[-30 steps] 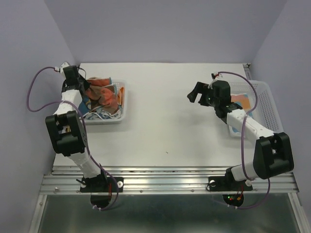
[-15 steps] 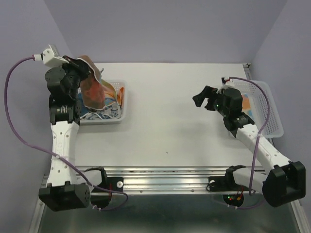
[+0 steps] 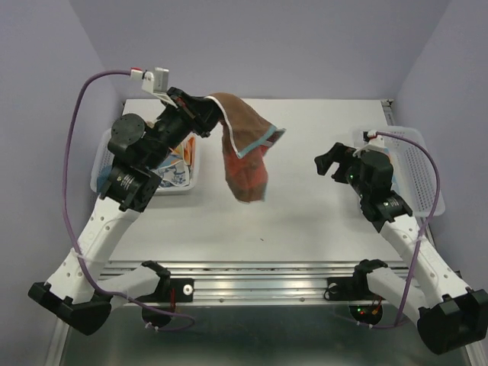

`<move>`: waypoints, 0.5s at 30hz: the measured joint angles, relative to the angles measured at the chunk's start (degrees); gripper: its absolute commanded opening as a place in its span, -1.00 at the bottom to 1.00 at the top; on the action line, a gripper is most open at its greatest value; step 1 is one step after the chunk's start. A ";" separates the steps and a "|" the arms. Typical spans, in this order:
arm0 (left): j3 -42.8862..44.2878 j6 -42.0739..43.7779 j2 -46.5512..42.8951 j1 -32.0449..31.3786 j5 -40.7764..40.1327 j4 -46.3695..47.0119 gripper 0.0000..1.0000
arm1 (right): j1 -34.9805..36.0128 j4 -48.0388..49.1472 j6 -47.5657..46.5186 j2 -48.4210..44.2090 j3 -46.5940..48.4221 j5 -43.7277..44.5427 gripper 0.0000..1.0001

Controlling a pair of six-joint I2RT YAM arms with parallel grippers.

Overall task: Fold and stack the towels
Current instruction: Move the towel to the center of the board

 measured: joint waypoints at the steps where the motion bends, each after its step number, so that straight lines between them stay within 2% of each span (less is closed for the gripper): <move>1: 0.00 0.09 0.70 -1.77 -0.76 0.04 -1.00 | 0.00 -0.87 0.20 -0.33 0.00 0.76 1.00; 3: 0.00 0.20 2.84 -4.26 -3.28 -0.04 -0.99 | 0.00 -2.43 0.52 -0.68 0.00 1.95 1.00; 4: 0.09 0.15 4.72 -4.85 -4.59 -0.07 -0.92 | 0.00 -2.89 0.59 -0.74 0.00 2.25 1.00; 7: 1.70 -0.20 12.00 -5.07 -7.13 -0.11 -0.38 | 0.00 -4.87 1.11 -0.70 0.00 3.28 1.00; 9: 4.35 -0.42 19.71 -5.07 -8.96 -0.81 0.31 | 0.00 -5.64 1.31 -0.28 0.00 3.87 1.00; 11: 9.44 -0.17 28.35 -5.07 -11.32 -3.04 0.79 | 0.00 -6.10 1.40 0.79 0.02 4.20 1.00; 13: 16.65 0.74 38.77 -5.07 -13.55 -6.73 0.92 | 0.00 -6.73 1.36 2.64 0.02 4.15 1.00; 15: 29.46 1.44 50.86 -5.07 -15.96 -15.02 0.94 | 0.00 -7.10 1.16 4.87 0.04 3.13 1.00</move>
